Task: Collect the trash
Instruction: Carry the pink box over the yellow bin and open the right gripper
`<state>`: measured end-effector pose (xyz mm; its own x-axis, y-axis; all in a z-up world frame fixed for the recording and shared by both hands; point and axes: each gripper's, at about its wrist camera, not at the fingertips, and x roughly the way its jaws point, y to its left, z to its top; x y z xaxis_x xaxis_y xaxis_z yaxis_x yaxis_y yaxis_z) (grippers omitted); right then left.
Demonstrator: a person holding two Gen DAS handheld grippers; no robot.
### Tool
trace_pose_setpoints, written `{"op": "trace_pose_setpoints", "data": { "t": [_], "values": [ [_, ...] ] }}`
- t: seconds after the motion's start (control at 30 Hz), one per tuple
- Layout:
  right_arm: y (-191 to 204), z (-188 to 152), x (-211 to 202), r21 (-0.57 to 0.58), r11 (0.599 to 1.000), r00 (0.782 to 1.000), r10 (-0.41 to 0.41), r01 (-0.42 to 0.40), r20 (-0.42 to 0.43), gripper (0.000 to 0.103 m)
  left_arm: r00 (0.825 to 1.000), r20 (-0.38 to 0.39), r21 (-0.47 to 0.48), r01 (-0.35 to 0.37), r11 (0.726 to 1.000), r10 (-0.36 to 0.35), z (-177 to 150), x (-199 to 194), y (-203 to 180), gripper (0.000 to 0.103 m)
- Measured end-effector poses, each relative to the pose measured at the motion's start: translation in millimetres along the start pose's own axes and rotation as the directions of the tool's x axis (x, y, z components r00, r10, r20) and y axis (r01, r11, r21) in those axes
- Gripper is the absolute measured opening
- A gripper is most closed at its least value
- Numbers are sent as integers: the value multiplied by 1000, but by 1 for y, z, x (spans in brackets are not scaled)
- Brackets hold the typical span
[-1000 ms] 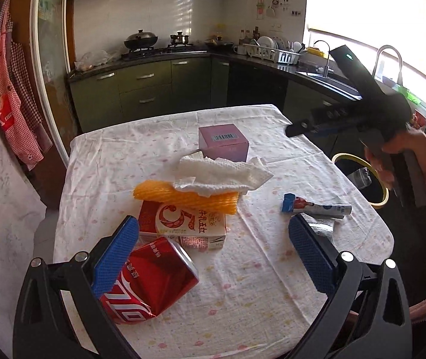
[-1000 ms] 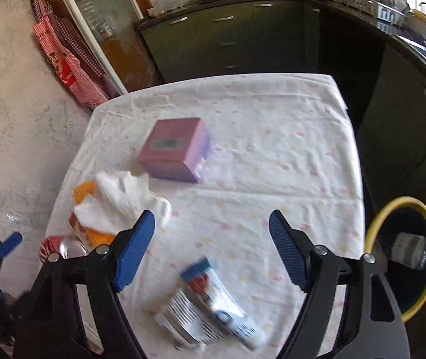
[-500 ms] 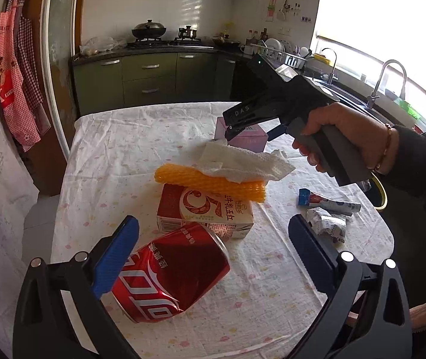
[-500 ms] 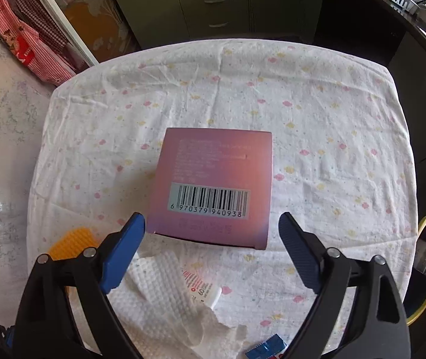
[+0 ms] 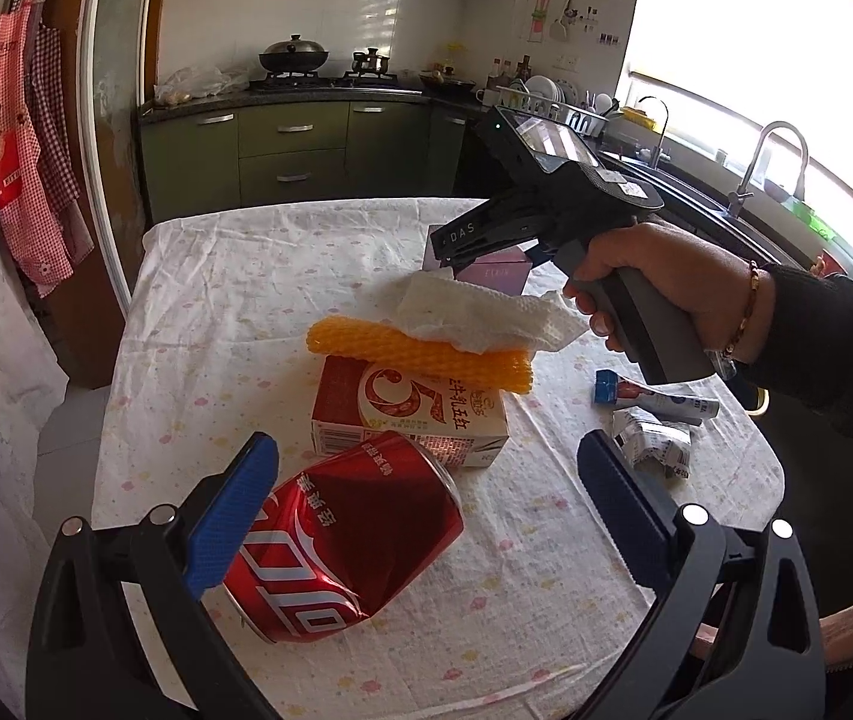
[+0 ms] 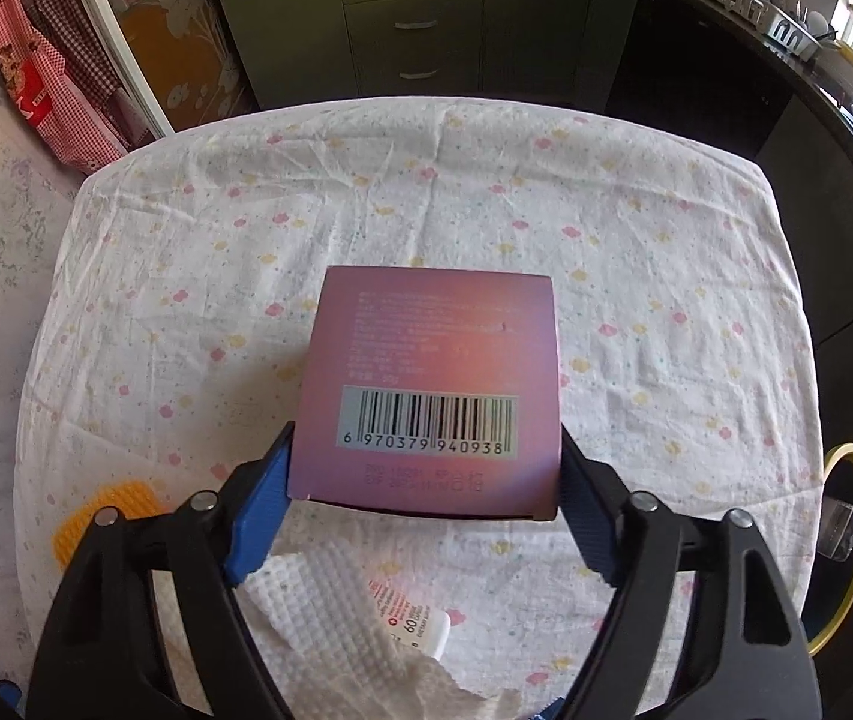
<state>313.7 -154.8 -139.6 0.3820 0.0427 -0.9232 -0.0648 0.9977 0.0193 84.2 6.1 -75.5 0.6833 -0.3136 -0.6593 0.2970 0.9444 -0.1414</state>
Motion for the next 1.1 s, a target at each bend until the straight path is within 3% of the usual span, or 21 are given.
{"op": "trace_pose_setpoints", "data": {
  "t": [0.63, 0.9, 1.1],
  "values": [
    [-47, -10, -71, 31, 995, 992, 93, -96, 86, 73, 1000, -5, 29, 6, 1000, -6, 2, 1, -16, 98],
    [-152, -47, -110, 172, 984, 992, 21, -43, 124, 73, 1000, -16, 50, 22, 999, -21, 3, 5, -28, 98],
    [-250, -95, -115, 324, 945, 992, -69, 33, 103, 73, 999, -29, 74, 32, 997, -30, 4, 11, -41, 98]
  ]
}}
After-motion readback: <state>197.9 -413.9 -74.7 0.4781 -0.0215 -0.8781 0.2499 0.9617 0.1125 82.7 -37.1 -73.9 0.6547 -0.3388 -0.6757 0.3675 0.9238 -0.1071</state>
